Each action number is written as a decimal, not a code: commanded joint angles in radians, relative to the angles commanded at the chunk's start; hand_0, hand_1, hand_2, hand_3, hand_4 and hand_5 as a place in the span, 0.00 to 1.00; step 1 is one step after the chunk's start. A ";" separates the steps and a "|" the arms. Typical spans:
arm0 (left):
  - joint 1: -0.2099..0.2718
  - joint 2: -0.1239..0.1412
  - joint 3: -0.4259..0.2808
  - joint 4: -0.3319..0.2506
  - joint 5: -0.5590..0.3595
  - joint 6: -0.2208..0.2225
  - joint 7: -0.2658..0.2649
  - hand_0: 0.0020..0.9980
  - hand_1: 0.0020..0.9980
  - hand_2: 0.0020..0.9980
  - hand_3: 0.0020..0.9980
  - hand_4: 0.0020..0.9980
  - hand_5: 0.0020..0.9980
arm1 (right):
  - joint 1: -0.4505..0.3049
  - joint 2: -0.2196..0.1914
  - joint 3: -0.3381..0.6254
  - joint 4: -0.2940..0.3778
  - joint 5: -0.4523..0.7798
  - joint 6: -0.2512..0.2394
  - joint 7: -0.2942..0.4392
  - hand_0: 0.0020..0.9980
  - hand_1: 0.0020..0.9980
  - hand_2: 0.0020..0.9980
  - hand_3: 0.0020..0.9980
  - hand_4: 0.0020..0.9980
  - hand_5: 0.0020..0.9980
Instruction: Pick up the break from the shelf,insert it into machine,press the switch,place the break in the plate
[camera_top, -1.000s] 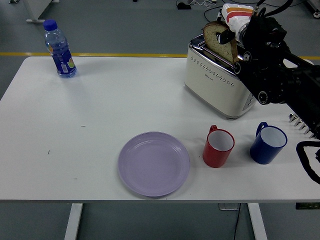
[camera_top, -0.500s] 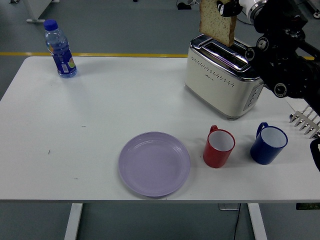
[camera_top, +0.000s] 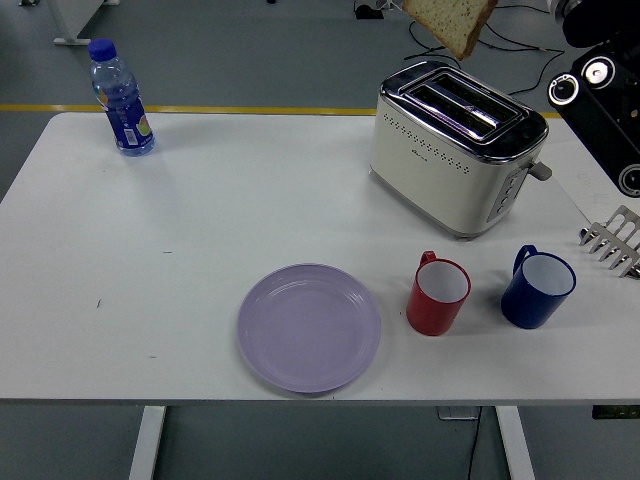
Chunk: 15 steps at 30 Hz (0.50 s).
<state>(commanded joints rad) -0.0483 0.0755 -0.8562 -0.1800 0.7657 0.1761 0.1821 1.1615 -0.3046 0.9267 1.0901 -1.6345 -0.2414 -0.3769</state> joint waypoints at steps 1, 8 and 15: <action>0.000 0.000 0.001 0.000 -0.002 0.000 0.000 0.69 0.59 0.64 0.68 0.43 1.00 | -0.009 -0.013 0.009 0.029 0.009 -0.001 -0.004 0.13 0.19 0.31 0.42 0.47 0.00; 0.000 -0.003 -0.001 0.000 -0.004 -0.001 -0.001 0.69 0.59 0.64 0.68 0.43 1.00 | -0.096 -0.111 0.092 0.207 0.082 -0.008 -0.028 0.12 0.19 0.31 0.41 0.45 0.00; 0.003 -0.005 -0.007 0.000 0.001 -0.003 -0.001 0.69 0.59 0.64 0.68 0.42 1.00 | -0.178 -0.183 0.141 0.334 0.150 -0.017 -0.030 0.12 0.18 0.30 0.41 0.44 0.00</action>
<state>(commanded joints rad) -0.0457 0.0705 -0.8635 -0.1800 0.7669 0.1726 0.1813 0.9840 -0.4875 1.0680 1.4239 -1.4847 -0.2588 -0.4073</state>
